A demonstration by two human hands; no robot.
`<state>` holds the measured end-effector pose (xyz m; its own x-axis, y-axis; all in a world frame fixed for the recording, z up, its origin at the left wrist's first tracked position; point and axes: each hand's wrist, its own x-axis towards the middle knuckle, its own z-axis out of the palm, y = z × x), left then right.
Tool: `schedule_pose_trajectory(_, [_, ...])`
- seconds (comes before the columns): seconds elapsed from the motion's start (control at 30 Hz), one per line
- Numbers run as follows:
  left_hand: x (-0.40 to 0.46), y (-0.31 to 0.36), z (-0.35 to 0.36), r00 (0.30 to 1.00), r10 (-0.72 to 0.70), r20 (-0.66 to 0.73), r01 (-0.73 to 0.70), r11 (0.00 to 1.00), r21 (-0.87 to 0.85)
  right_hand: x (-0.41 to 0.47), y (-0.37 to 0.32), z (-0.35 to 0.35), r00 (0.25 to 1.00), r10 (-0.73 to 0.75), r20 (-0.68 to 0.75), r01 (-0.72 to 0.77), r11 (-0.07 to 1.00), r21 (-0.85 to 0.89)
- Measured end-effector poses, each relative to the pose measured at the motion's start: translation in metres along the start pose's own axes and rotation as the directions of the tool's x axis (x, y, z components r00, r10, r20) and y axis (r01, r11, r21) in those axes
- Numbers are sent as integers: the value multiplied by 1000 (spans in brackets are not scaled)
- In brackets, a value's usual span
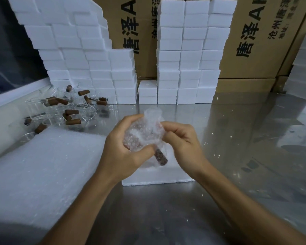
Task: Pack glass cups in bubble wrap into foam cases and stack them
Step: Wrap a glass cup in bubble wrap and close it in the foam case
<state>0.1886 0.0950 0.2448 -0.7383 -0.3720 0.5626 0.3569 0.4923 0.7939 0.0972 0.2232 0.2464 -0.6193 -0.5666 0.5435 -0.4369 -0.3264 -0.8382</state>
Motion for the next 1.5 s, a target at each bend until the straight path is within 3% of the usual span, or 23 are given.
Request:
schedule_pose_trajectory(0.27, [-1,0,3,998,16,60,-16,1000,-7,-9,0,8,977,167,132,-161,985,-60])
schedule_pose_trajectory(0.33, [-1,1,4,997,8,76,-6,999,-33,-8,2,9,981,145,128,-131,985,-109])
schedule_pose_trajectory(0.4, [0,2,5,998,-10,67,15,997,-79,-9,5,12,997,50,64,-38,984,-175])
schedule_pose_trajectory(0.5, [0,2,6,998,-64,21,67,982,-174,-11,7,15,988,-52,-146,22,980,-199])
schedule_pose_trajectory(0.57, [0,3,5,995,-98,2,96,971,-219,-10,8,14,977,-115,-177,76,974,-215])
schedule_pose_trajectory(0.9, [0,2,1,986,-111,126,141,955,-262,-11,1,19,997,-50,53,58,986,-156])
schedule_pose_trajectory(1.03, [4,1,-7,936,-192,296,318,822,-472,-10,2,17,993,-120,-20,115,977,-177])
schedule_pose_trajectory(1.2, [8,-5,-21,871,-191,453,462,633,-622,-7,0,14,999,23,-23,-24,998,-66])
schedule_pose_trajectory(1.33, [9,-10,-22,853,-192,486,502,561,-659,-6,-4,8,997,77,8,-78,997,21])
schedule_pose_trajectory(1.5, [10,-11,-21,844,-233,484,524,554,-647,-5,-5,8,986,145,-77,-147,989,-16])
